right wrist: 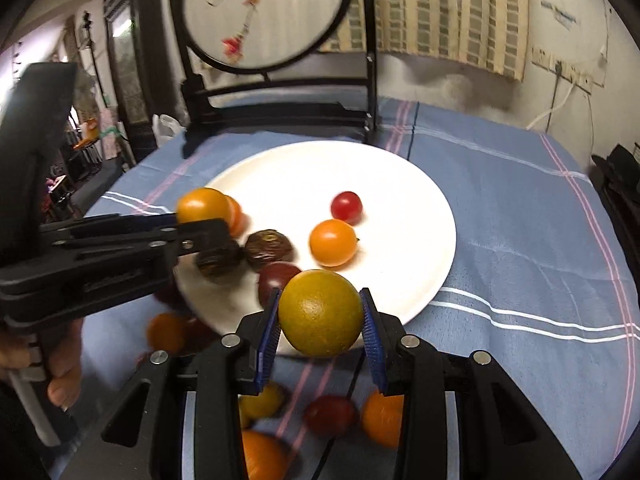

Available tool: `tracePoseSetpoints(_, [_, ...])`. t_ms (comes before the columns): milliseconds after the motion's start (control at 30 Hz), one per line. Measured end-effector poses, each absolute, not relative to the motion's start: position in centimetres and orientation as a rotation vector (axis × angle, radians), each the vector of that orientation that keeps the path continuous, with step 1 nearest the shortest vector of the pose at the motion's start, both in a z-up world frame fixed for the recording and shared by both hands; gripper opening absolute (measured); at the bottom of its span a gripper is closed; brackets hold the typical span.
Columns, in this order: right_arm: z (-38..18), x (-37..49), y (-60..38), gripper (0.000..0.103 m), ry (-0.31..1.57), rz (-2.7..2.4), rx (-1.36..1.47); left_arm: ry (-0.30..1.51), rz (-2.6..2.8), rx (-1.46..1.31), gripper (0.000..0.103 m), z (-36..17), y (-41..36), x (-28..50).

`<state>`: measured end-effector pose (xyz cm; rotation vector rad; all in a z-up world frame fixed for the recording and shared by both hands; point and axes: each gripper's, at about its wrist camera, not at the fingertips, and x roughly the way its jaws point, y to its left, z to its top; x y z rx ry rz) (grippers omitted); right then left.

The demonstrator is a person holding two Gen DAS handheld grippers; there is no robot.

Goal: Organize fruits
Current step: 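Lower both held fruits onto the white plate and open both tools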

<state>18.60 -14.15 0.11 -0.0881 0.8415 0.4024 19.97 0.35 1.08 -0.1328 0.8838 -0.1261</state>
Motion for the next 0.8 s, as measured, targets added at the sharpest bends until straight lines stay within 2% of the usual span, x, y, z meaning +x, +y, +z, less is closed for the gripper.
tracePoseSetpoints(133, [-0.9, 19.7, -14.0, 0.039, 0.869, 0.388, -0.065, 0.893, -0.137, -0.115, 0.036, 0.5, -0.5, 21.1])
tracePoseSetpoints(200, [-1.0, 19.8, -14.1, 0.045, 0.874, 0.399, -0.041, 0.896, -0.153, -0.108, 0.037, 0.4, -1.0, 21.3])
tracePoseSetpoints(300, [-0.6, 19.2, -14.7, 0.045, 0.851, 0.382, -0.015, 0.87, -0.135, -0.09, 0.054, 0.6, -1.6, 20.7])
tracePoseSetpoints(467, [0.5, 16.9, -15.7, 0.045, 0.823, 0.402, -0.021, 0.827, -0.122, -0.09, 0.057, 2.0, -1.0, 18.3])
tracePoseSetpoints(533, [0.7, 15.7, -15.9, 0.045, 0.821, 0.408, -0.042, 0.812, -0.103, -0.103, 0.067, 2.5, -0.6, 17.2])
tracePoseSetpoints(700, [0.7, 12.4, -15.6, 0.045, 0.82, 0.423, -0.119, 0.791, -0.086, -0.074, 0.07, 3.1, -0.8, 14.5])
tracePoseSetpoints(800, [0.3, 10.6, -15.2, 0.046, 0.836, 0.448, -0.138, 0.796, -0.103, -0.081, 0.077, 2.7, -0.7, 12.7])
